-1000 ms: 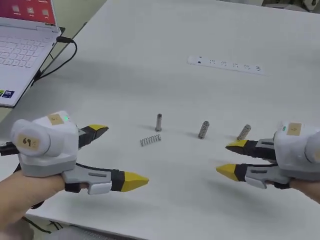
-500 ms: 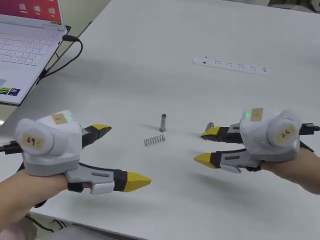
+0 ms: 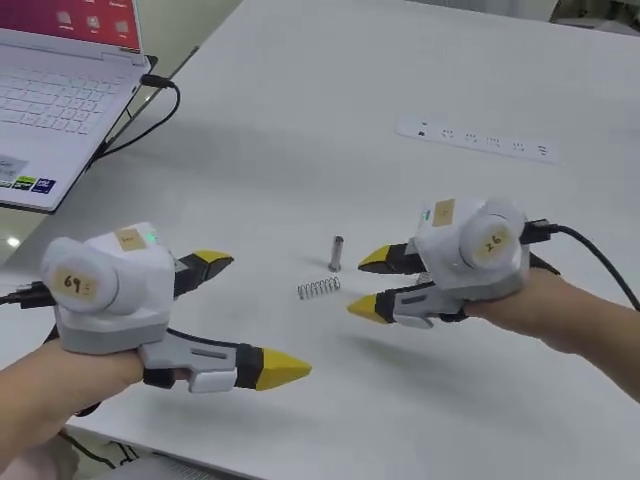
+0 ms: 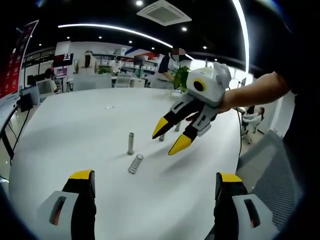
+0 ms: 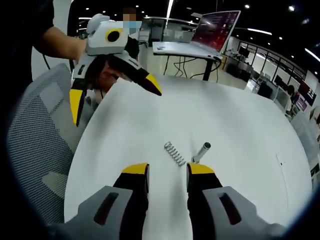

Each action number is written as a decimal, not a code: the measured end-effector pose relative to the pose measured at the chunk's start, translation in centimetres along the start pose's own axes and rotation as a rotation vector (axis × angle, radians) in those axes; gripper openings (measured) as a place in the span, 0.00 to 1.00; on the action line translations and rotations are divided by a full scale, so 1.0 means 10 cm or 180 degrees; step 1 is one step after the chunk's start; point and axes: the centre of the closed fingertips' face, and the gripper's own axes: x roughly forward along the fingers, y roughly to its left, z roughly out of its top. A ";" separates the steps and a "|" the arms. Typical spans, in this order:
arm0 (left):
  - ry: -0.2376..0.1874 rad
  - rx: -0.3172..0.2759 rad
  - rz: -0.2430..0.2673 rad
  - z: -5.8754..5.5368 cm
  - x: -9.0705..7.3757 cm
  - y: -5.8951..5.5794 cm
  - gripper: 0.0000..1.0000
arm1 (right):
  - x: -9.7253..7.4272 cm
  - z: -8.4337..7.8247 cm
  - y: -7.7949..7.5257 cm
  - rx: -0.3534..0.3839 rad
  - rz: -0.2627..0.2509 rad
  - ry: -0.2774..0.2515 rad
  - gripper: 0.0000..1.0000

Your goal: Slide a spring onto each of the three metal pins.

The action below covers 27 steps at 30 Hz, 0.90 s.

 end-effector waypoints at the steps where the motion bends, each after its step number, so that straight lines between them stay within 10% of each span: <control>1: -0.0001 0.0006 -0.0002 0.00 0.00 0.00 0.98 | 0.03 0.00 0.00 0.0003 0.0013 0.0014 0.28; 27: 0.0003 -0.0072 0.0025 -0.08 -0.08 0.02 0.96 | 0.50 -0.07 -0.08 0.0101 0.0130 0.0285 0.24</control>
